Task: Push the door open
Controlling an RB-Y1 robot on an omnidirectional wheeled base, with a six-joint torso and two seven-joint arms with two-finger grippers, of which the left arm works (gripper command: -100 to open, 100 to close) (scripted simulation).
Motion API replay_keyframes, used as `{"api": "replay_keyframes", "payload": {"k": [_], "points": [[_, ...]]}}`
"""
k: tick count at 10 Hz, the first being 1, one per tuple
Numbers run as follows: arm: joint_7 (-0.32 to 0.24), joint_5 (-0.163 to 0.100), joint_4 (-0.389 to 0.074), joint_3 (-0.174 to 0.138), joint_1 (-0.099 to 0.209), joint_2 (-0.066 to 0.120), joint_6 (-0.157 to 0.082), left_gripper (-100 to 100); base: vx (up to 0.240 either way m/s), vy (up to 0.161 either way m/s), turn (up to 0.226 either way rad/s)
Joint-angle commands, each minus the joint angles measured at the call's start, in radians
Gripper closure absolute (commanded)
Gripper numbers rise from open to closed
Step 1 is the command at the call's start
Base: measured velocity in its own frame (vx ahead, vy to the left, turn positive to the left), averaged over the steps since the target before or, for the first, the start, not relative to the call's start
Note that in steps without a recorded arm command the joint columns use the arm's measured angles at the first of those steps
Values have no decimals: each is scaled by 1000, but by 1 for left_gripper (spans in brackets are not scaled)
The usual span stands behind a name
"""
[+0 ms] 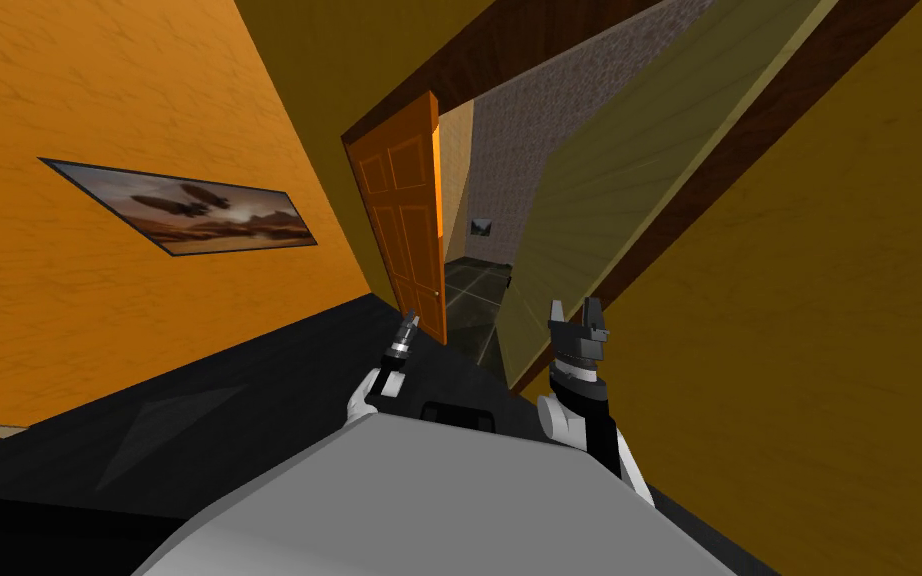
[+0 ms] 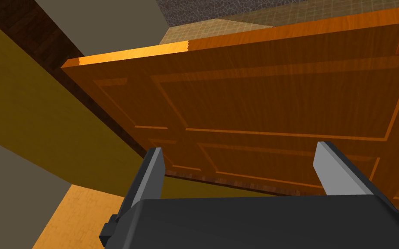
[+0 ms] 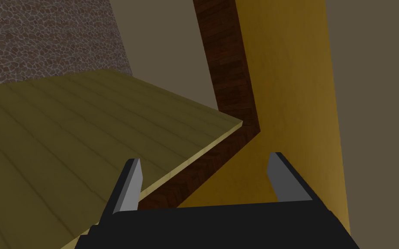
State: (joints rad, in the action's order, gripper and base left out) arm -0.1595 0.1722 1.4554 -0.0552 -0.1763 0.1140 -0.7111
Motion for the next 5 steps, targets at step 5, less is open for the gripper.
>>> {"api": "replay_keyframes", "payload": {"k": [5], "points": [[-31, 23, -145, -1, 55, 7, -34, -100, 66, 71, -59]]}}
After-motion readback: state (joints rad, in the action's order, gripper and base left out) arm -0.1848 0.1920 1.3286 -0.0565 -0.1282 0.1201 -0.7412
